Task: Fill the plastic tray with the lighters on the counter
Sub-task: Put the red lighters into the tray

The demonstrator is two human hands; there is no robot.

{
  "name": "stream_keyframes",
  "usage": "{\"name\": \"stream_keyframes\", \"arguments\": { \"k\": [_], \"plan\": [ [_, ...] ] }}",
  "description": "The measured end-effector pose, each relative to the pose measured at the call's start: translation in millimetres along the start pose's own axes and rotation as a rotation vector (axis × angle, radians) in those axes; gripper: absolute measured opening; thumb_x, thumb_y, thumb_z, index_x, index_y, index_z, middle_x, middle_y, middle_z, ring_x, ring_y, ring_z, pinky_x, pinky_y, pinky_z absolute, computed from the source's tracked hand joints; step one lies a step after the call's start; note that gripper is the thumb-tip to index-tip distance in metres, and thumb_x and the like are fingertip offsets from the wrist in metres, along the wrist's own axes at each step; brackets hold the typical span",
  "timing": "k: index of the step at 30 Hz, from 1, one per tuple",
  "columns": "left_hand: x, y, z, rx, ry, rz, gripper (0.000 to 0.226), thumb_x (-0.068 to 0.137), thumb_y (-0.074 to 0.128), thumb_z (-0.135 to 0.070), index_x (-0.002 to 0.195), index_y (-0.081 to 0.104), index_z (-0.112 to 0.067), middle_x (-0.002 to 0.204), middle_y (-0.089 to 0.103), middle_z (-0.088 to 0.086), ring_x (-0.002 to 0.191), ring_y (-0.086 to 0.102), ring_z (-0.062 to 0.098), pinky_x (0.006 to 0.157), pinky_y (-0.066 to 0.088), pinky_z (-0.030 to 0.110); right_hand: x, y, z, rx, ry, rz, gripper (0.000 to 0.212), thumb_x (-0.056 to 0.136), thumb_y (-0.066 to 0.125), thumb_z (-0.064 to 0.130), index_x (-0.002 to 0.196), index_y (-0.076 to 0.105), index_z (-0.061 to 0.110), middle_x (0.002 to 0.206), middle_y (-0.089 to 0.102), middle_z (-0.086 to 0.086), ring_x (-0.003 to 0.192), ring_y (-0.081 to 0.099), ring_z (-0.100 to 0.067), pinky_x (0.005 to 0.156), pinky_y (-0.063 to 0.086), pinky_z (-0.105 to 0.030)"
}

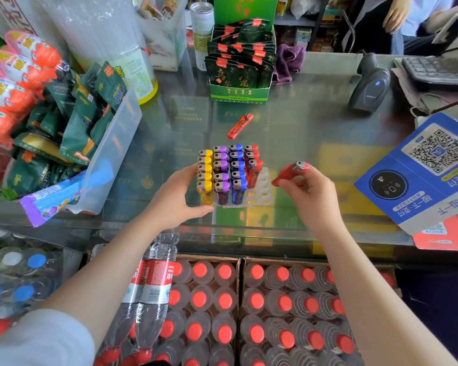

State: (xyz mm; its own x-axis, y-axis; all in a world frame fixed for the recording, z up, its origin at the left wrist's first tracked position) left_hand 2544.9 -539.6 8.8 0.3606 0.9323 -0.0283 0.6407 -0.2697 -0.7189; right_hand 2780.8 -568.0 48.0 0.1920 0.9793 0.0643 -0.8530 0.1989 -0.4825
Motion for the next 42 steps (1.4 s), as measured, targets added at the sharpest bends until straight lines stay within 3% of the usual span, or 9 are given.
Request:
{"name": "stream_keyframes", "arguments": {
  "k": [2, 7, 12, 17, 24, 29, 32, 38, 42],
  "plan": [
    [-0.6, -0.3, -0.2, -0.002, -0.001, -0.002, 0.065, 0.069, 0.074, -0.035, 0.127, 0.043, -0.032, 0.132, 0.049, -0.008, 0.123, 0.042, 0.015, 0.101, 0.037, 0.045, -9.3, 12.5, 3.6, 0.123, 0.009, 0.054, 0.013, 0.079, 0.063, 0.001, 0.081, 0.063, 0.014, 0.08, 0.07, -0.004, 0.07, 0.063, -0.006, 0.072, 0.049, -0.018],
    [-0.2, -0.2, -1.4, -0.02, 0.012, 0.001, 0.066, 0.069, 0.075, -0.036, 0.127, 0.043, -0.032, 0.132, 0.05, -0.008, 0.123, 0.043, 0.016, 0.1, 0.038, 0.049, -16.4, 31.6, 5.5, 0.036, -0.045, 0.072, 0.018, 0.08, 0.062, 0.003, 0.079, 0.062, 0.02, 0.093, 0.066, -0.011, 0.074, 0.064, -0.013, 0.075, 0.052, -0.027],
    [0.0, -0.1, 0.0, -0.011, 0.017, 0.005, 0.069, 0.069, 0.074, -0.039, 0.129, 0.042, -0.031, 0.133, 0.05, -0.007, 0.123, 0.044, 0.017, 0.1, 0.038, 0.051, -13.5, 39.2, 14.8, -0.063, -0.115, 0.054, 0.006, 0.081, 0.064, 0.007, 0.083, 0.061, 0.012, 0.086, 0.07, -0.003, 0.07, 0.062, -0.006, 0.065, 0.044, -0.008],
    [0.4, 0.4, -0.8, -0.018, 0.03, 0.012, 0.068, 0.067, 0.072, -0.046, 0.127, 0.044, -0.03, 0.13, 0.053, -0.007, 0.121, 0.047, 0.017, 0.098, 0.04, 0.052, -14.1, 47.4, 29.6, -0.276, -0.25, 0.092, 0.012, 0.083, 0.062, 0.01, 0.093, 0.057, 0.006, 0.086, 0.063, -0.006, 0.065, 0.054, -0.022, 0.061, 0.042, -0.03],
    [-0.9, -1.2, -2.7, -0.014, 0.024, 0.004, 0.067, 0.067, 0.074, -0.042, 0.126, 0.046, -0.028, 0.129, 0.053, -0.006, 0.12, 0.047, 0.017, 0.099, 0.04, 0.05, -9.7, 55.6, 35.2, -0.443, -0.293, 0.142, 0.021, 0.086, 0.058, 0.016, 0.101, 0.055, 0.001, 0.097, 0.062, -0.014, 0.075, 0.057, -0.034, 0.059, 0.039, -0.034],
    [-1.2, -3.9, -5.8, -0.051, 0.02, -0.035, 0.063, 0.066, 0.077, -0.035, 0.122, 0.049, -0.027, 0.127, 0.055, -0.008, 0.119, 0.047, 0.014, 0.1, 0.039, 0.048, -6.8, 47.8, 28.0, -0.422, -0.206, 0.055, 0.015, 0.079, 0.068, 0.02, 0.086, 0.062, 0.008, 0.083, 0.068, -0.004, 0.06, 0.058, -0.025, 0.057, 0.047, -0.035],
    [-3.5, -7.4, -6.2, -0.06, 0.011, -0.064, 0.061, 0.065, 0.077, -0.034, 0.12, 0.05, -0.026, 0.125, 0.055, -0.006, 0.119, 0.045, 0.015, 0.1, 0.038, 0.049, 1.6, 45.3, 20.7, -0.331, -0.131, 0.061, 0.013, 0.075, 0.072, 0.02, 0.082, 0.067, 0.01, 0.07, 0.057, 0.01, 0.048, 0.045, -0.008, 0.055, 0.039, -0.029],
    [-7.7, -21.9, -1.3, -0.032, -0.029, -0.141, 0.066, 0.063, 0.078, -0.033, 0.121, 0.049, -0.025, 0.127, 0.052, -0.005, 0.121, 0.042, 0.016, 0.102, 0.037, 0.042, 13.6, 65.7, 40.1, -0.428, -0.333, 0.166, 0.018, 0.078, 0.069, 0.021, 0.085, 0.061, 0.007, 0.085, 0.063, -0.006, 0.065, 0.05, -0.026, 0.055, 0.04, -0.03],
    [-13.7, -35.1, 16.4, 0.011, -0.073, -0.152, 0.069, 0.062, 0.079, -0.034, 0.123, 0.048, -0.024, 0.126, 0.05, -0.008, 0.12, 0.041, 0.011, 0.101, 0.036, 0.035, 27.6, 93.4, 41.4, -0.387, -0.386, 0.402, 0.019, 0.072, 0.064, 0.0, 0.09, 0.064, 0.007, 0.093, 0.061, -0.008, 0.075, 0.049, -0.016, 0.07, 0.044, -0.026]
  ]
}}
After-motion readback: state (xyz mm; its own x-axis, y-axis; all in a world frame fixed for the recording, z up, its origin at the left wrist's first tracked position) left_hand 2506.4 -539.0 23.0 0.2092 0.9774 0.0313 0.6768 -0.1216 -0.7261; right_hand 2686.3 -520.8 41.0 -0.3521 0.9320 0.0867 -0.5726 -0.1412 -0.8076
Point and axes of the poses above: each hand's wrist, its own x-axis towards the middle knuckle, its own y-axis out of the palm, z = x × y, the point moved 10 cm from there along x, towards the middle knuckle
